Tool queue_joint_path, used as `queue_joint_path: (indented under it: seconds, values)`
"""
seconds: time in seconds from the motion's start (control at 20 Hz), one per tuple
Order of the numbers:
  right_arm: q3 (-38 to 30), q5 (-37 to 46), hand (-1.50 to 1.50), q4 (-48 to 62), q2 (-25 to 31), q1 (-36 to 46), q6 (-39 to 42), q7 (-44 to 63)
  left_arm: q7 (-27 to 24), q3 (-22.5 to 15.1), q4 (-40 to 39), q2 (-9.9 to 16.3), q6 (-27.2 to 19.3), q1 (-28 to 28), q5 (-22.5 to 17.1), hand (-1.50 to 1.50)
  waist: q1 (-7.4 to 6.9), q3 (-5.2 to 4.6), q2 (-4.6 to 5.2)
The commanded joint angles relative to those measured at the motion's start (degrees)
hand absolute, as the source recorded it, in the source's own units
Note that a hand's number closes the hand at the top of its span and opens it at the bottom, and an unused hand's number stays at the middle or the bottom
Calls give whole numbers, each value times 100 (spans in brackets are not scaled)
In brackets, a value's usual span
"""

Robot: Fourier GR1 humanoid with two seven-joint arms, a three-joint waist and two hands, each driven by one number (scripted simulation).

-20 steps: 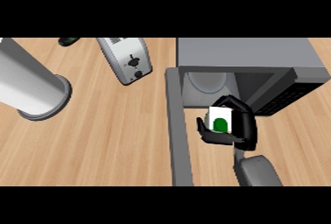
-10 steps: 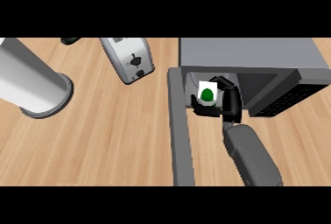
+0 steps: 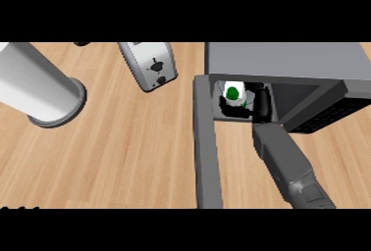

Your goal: Pick up the milk, place it into the microwave and close the microwave

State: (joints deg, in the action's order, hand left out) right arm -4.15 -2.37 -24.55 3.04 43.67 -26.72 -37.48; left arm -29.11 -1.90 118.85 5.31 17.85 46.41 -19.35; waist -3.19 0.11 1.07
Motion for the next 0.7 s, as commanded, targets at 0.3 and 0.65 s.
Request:
queue_joint_path:
  seconds: [0.3, 0.65]
  values:
    - [-162, 296, 150, 1274, 428, 738, -366, -441, -72, 107, -186, 105, 194, -148, -47, -150, -241, 10, 109]
    - [-51, 586, 150, 1502, 717, 1093, -961, -659, 22, -29, -154, 91, 211, -216, 9, -150, -363, 18, 176]
